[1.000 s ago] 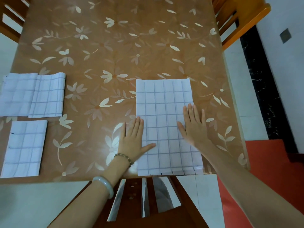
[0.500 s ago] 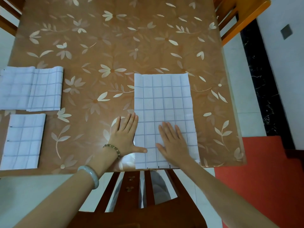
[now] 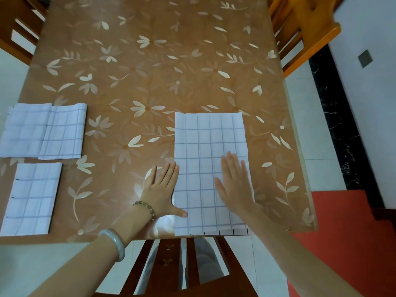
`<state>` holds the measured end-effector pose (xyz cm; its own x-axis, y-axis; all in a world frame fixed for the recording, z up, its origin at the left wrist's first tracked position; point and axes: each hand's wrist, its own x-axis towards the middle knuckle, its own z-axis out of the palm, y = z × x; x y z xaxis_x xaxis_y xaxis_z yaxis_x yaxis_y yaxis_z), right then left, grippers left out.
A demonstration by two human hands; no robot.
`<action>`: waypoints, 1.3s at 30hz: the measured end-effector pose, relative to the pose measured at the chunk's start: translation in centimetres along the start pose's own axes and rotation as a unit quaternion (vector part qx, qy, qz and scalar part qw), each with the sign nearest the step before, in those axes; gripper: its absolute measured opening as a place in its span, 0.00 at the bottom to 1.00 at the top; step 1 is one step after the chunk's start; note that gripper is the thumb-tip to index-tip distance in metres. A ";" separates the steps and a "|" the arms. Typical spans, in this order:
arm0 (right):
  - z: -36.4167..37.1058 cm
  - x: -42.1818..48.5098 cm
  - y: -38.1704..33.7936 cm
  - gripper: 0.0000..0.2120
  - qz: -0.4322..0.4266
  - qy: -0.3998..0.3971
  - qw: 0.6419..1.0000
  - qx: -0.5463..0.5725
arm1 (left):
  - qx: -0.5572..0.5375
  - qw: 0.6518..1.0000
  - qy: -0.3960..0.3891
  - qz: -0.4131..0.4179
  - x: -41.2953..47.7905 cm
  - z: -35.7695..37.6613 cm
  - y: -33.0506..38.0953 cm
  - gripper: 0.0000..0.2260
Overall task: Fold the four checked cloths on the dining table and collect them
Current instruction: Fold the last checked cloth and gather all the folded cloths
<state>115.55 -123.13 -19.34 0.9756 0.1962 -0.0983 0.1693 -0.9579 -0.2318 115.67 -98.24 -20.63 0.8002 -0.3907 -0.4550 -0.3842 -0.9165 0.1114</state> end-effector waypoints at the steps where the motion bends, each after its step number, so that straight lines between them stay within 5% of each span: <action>1: 0.2 2.0 -1.7 0.29 -0.012 0.001 1.000 0.021 | -0.003 1.000 0.000 0.000 0.0 0.1 0.0 0.62; 5: 1.1 9.2 -5.4 0.30 -0.018 -0.012 0.998 0.054 | 0.000 0.999 0.036 0.006 0.0 -0.1 0.4 0.60; 12: 0.6 15.5 -2.6 0.29 0.032 0.044 0.997 0.058 | -0.060 0.963 0.261 -0.033 6.1 -5.8 -0.3 0.30; 22: 2.6 16.1 0.0 0.29 -0.034 0.001 0.999 -0.032 | -0.035 0.984 0.161 -0.074 14.9 -5.1 -1.7 0.33; 30: 0.4 14.3 9.1 0.35 0.063 -0.001 0.994 -0.091 | -0.089 0.982 0.142 -0.086 14.5 -6.2 -1.8 0.30; 35: 0.4 14.2 9.0 0.36 0.070 -0.007 0.992 -0.109 | -0.353 0.876 0.257 -0.205 15.7 -8.9 -2.3 0.23; 39: 0.2 14.1 9.1 0.36 0.069 -0.012 0.993 -0.095 | -0.509 0.782 0.220 -0.283 16.3 -11.4 -2.1 0.26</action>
<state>130.85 -129.04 -23.08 0.9880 0.0629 -0.1409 0.0595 -0.9978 -0.0277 134.81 -103.62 -18.18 0.8761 0.3167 -0.3635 0.4769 -0.4590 0.7496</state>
